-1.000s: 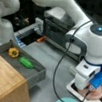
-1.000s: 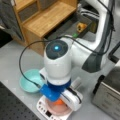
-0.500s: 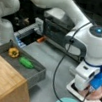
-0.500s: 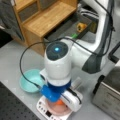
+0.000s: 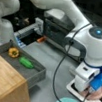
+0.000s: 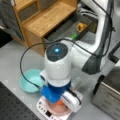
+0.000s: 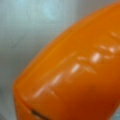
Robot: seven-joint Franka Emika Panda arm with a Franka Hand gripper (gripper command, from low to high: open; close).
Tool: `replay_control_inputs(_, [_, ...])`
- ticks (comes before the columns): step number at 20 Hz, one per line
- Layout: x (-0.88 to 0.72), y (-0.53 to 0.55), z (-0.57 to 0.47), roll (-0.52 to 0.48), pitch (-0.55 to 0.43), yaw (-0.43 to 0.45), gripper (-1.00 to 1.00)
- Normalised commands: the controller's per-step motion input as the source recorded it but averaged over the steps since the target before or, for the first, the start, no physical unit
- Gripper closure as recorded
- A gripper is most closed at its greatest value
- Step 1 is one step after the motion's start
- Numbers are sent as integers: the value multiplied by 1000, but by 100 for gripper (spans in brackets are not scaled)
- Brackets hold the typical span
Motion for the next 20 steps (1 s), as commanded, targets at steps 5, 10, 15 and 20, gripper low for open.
replay_control_inputs(5, [-50, 67, -116, -197, -100, -44, 100])
replay_control_inputs(10, [-55, 49, -106, -214, -106, -31, 100])
replay_control_inputs(15, [-52, 24, -104, -214, -113, -22, 100])
replay_control_inputs(20, [-52, 17, -61, -210, -107, -16, 100])
